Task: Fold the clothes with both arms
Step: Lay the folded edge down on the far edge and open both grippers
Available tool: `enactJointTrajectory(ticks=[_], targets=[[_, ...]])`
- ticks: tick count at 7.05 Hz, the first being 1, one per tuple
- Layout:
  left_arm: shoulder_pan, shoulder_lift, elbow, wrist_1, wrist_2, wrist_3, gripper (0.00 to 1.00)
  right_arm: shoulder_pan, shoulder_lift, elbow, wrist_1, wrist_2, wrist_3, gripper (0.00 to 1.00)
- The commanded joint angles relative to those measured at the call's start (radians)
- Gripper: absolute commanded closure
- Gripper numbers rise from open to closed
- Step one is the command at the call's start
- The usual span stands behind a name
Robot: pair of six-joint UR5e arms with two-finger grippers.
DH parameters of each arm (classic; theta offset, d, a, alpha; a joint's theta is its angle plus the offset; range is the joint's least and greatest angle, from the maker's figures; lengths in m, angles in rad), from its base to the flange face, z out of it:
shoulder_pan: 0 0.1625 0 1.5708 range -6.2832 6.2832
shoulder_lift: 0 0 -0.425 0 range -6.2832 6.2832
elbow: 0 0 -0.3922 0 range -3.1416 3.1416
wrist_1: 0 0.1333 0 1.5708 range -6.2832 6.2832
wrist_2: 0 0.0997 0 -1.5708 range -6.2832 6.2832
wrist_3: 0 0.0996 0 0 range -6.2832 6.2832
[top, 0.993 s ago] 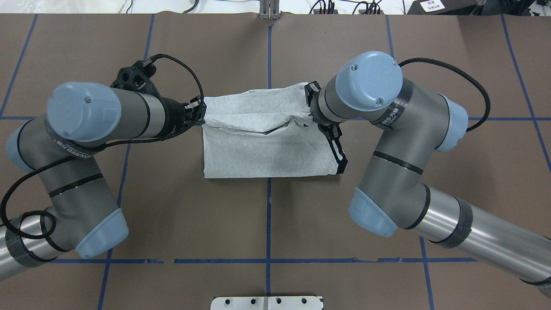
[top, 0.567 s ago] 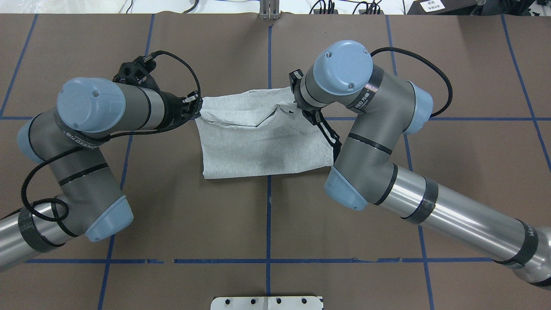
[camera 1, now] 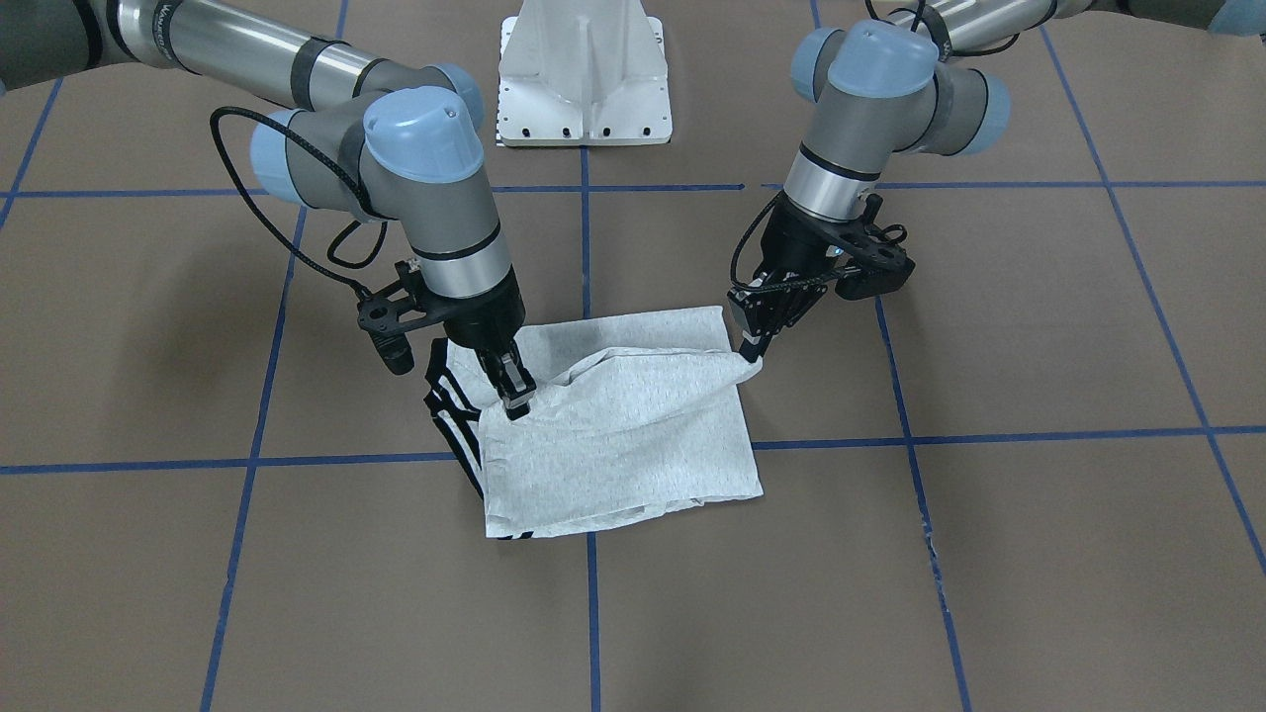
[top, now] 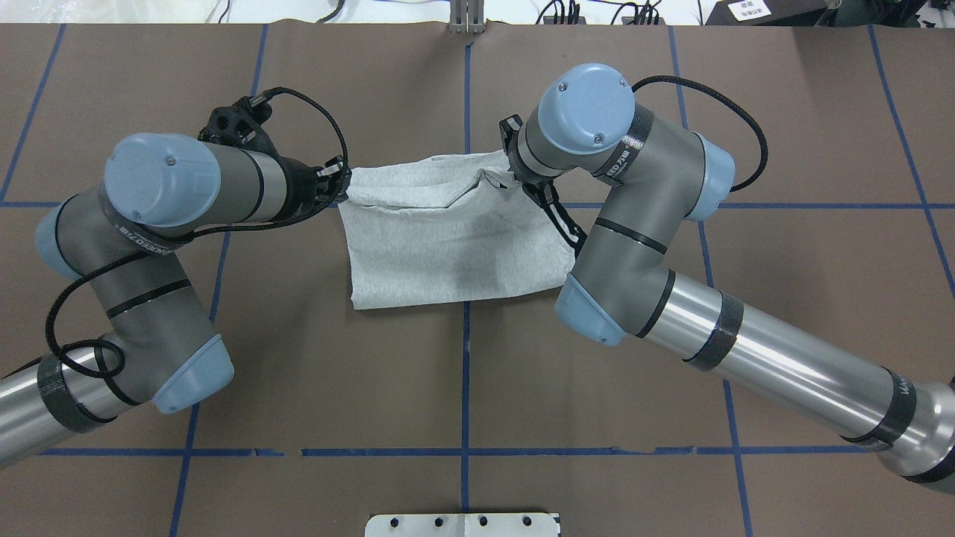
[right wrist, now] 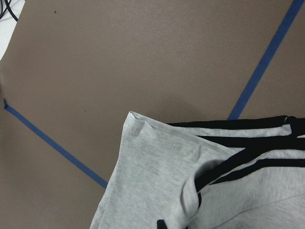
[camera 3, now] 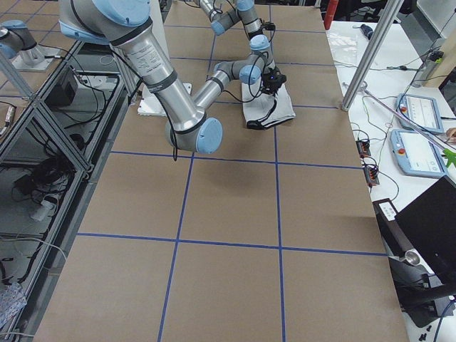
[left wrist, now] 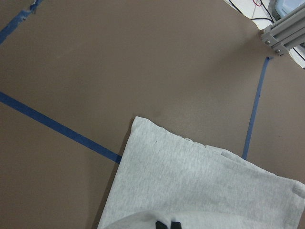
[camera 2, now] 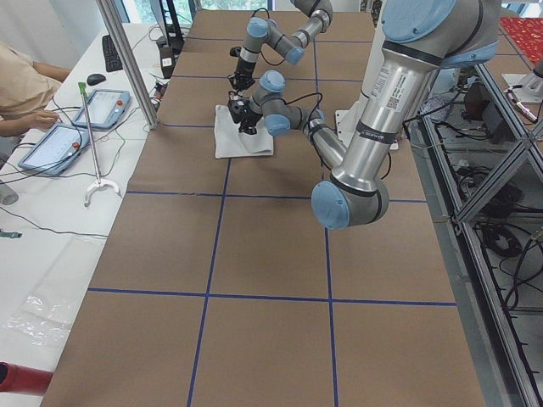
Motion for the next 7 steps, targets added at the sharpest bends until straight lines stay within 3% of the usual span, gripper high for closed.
enactJointTrajectory(ticks=[1,4,6,7], targets=[[-0.014,-0.003,0.068,-0.090,0.001,-0.001,1.00,0.003,-0.001,-0.023,0.011,-0.001,-0.030,1.00],[-0.034,-0.073,0.169,-0.104,0.001,0.000,1.00,0.005,0.001,-0.034,0.011,-0.001,-0.031,1.00],[-0.037,-0.089,0.229,-0.153,0.003,0.000,1.00,0.009,0.056,-0.113,0.011,-0.001,-0.031,1.00],[-0.056,-0.089,0.241,-0.164,0.003,0.015,0.82,0.037,0.087,-0.174,0.022,0.004,-0.039,0.62]])
